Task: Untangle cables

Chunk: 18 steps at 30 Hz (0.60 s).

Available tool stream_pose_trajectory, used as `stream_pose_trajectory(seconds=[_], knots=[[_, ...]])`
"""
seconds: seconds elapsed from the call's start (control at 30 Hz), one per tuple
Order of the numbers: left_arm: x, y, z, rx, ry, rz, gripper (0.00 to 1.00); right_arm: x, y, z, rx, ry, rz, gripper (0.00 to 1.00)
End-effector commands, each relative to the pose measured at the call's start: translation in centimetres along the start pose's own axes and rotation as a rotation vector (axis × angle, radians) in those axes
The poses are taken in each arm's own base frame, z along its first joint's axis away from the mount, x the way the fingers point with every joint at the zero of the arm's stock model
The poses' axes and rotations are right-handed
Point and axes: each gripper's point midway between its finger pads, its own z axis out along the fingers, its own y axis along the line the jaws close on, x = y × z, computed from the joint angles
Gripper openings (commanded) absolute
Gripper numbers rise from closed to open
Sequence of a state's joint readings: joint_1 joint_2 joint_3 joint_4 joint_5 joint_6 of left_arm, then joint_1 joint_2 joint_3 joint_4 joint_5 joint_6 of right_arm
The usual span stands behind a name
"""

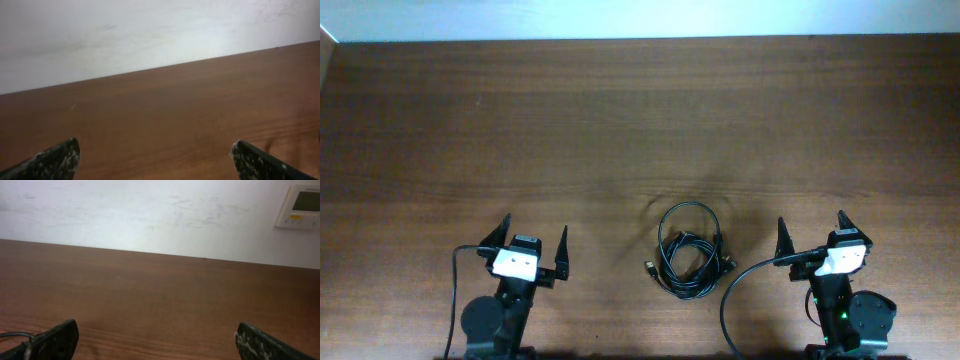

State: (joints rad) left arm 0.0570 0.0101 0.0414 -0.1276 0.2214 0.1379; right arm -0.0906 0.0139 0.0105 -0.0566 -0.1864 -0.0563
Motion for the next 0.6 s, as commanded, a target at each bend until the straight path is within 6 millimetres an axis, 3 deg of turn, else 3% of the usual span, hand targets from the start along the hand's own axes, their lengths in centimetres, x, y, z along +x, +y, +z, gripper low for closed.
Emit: stream_pose_trajectory(seconds=[0.0,0.33,0.57], knots=[[-1.29,-0.63,-0.51,0.039,-0.007,0.014,0.99,0.15,0.41,-0.02,-0.021,0.000,0.001,1.00],[-2.15,-1.50,-1.49,0.092,0.050,-0.003,0.99,0.15,0.41,-0.02,-0.021,0.000,0.001,1.00],[-2.08,-1.49,-0.81,0.113,0.141,-0.028,0.99,0.15,0.41,-0.02,-0.021,0.000,0.001,1.00]])
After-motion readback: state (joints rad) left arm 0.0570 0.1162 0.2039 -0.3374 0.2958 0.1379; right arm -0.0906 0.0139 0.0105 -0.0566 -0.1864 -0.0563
